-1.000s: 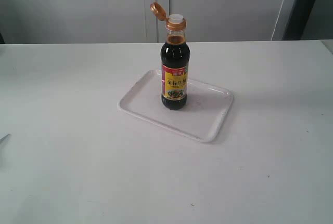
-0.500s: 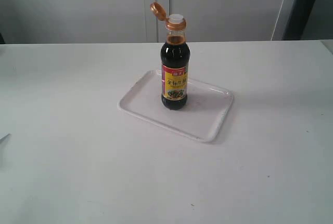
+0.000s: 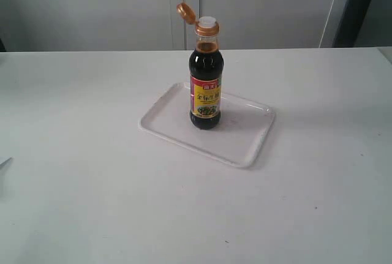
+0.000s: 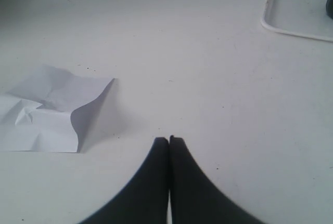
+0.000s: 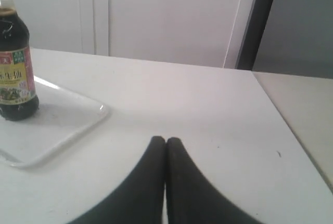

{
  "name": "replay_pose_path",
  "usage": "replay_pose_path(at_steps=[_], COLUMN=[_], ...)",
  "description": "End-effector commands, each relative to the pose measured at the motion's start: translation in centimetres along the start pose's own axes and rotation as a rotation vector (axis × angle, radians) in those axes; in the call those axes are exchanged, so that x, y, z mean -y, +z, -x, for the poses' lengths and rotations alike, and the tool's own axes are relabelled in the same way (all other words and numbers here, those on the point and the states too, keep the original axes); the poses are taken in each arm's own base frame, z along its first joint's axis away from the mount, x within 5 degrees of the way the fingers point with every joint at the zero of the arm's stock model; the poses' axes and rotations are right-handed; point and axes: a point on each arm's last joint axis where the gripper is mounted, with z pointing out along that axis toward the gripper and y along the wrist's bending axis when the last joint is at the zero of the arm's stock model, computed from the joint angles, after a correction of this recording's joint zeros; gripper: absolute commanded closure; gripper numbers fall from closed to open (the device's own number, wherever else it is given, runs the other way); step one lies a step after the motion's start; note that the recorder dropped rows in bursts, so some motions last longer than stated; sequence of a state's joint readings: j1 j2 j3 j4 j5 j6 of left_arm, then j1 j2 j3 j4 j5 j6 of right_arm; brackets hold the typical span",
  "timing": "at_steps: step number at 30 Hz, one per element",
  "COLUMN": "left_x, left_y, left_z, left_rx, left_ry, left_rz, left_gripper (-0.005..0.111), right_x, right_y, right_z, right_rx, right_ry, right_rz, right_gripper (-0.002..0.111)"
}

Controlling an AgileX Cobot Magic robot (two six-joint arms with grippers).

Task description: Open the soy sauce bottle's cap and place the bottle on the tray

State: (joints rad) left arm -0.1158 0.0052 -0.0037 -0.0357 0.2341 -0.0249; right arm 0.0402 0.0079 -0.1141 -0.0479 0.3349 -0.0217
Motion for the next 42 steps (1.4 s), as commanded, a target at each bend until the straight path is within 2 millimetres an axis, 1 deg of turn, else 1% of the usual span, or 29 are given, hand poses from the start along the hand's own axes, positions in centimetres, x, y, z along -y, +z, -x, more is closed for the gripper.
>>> replay_pose_path(at_steps=[1,7,23,42], left_x=[0.0,0.0,0.0,0.0], left_y=[0.0,0.0,0.0,0.0], left_z=[-0.1,-0.1,-0.1,-0.1], left_rx=[0.002,0.003,0.003,0.003], left_ry=[-0.011,-0.011,-0.011,-0.011], left_rz=[-0.001,-0.001,-0.001,-0.001], left_gripper=[0.107,0.107,0.107,0.107], right_x=[0.0,-0.2,-0.2,-0.2], right_y=[0.4,0.9,0.9,0.9], right_z=[-1.5,-3.4,-3.7,-3.7], right_rx=[-0.046,-0.081,-0.113,-0.113], right_ry=[0.001,0.000,-0.018,-0.018], right_rz=[-0.008,-0.005,-0.003,-0.003], right_gripper=[0.108,0.108,0.108,0.108])
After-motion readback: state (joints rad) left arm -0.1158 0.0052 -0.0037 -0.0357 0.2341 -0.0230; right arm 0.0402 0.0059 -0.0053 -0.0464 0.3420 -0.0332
